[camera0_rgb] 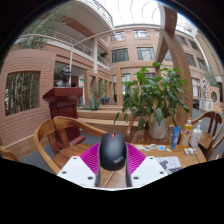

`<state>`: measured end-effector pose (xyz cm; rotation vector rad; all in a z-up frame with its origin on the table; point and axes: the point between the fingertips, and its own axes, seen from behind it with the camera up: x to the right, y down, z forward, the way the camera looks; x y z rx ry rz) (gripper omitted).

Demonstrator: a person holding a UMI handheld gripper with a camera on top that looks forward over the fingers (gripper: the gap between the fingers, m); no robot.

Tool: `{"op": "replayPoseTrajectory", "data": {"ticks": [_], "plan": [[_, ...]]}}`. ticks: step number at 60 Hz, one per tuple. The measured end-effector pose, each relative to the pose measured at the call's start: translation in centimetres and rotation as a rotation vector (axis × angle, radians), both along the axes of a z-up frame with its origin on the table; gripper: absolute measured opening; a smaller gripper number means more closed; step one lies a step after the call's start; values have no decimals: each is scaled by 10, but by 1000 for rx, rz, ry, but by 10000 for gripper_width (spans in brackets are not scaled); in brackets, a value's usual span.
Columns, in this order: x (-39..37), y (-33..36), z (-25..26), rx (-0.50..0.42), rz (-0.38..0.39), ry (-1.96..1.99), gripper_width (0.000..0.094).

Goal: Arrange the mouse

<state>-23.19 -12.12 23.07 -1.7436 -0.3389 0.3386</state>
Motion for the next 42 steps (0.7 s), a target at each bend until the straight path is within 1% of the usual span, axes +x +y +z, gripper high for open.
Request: {"op": "replayPoseTrajectory", "data": {"ticks": [2,4,8,10,14,15,16,21,22,25,26,27,29,36,38,42], "plan": [[17,13,22,49,-5,11,341],[32,26,36,68,-20,20,340],[66,60,45,78,-61,40,339],[73,81,44,53,-103,25,340],[111,121,5,3,-169,-31,338],[125,128,-18,-13,-181,-42,338],[124,140,-22,-50,-197,-54,340],[152,170,-106,-222,-244,-109,340],[159,172,-124,-247,-251,-121,341],[169,173,-150,-325,-272,-152,342],[176,178,-172,-345,-278,-161,345],[176,174,-169,-360,-284,-160,345],[186,180,-200,-393,-296,-174,352],[195,170,-231,-456,-298,-171,396],[194,171,-234,-478,-295,-172,424],[193,168,-239,-488,-286,-152,474]]}}
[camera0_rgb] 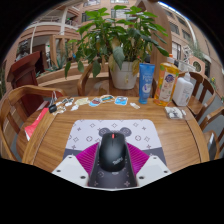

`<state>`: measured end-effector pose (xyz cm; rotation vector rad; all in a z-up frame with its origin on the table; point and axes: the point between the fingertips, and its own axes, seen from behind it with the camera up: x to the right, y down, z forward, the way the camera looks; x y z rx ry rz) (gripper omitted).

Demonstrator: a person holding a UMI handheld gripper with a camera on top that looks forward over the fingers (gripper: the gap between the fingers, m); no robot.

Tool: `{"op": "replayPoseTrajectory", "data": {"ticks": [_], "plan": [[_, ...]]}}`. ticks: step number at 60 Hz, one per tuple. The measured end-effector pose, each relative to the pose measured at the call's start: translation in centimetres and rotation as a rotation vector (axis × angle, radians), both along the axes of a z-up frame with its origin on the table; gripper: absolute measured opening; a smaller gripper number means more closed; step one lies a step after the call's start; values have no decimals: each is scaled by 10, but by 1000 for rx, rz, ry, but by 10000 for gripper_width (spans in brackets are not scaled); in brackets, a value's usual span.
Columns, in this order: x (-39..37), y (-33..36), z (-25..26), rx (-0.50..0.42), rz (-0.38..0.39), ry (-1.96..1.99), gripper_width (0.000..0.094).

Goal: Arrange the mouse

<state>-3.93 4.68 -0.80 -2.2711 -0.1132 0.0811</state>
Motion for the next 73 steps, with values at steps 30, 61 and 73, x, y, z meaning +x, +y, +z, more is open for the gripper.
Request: {"op": "replayPoseTrajectory", "data": {"ticks": [30,61,73], "plan": [[5,-106,119,138,-42,-43,856],[-1,-262,185,188,-24,-38,854],[0,-283,200,205,-2,-51,857]]}}
